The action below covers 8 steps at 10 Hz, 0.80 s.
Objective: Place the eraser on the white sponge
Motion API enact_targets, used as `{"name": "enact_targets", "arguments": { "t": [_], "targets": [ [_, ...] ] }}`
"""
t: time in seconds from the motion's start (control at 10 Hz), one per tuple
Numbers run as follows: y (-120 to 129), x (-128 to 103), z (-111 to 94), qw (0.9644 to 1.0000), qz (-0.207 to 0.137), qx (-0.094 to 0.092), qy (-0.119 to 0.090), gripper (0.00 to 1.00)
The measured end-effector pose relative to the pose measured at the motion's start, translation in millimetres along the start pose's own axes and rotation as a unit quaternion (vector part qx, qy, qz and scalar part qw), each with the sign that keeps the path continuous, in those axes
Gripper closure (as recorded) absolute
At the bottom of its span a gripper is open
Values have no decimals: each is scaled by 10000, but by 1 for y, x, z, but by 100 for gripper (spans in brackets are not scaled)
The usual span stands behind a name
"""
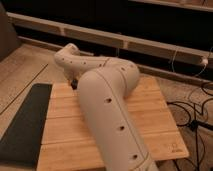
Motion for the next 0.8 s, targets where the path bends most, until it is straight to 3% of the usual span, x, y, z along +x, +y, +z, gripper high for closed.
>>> {"name": "enact_targets", "arguments": {
  "t": [0.3, 0.6, 0.8],
  "targets": [
    [-42, 51, -36, 9978, 583, 294, -104, 100],
    [-69, 102, -61, 9933, 1066, 440, 0, 100],
    [-68, 107, -63, 9930, 1092, 440, 9, 100]
  ]
}}
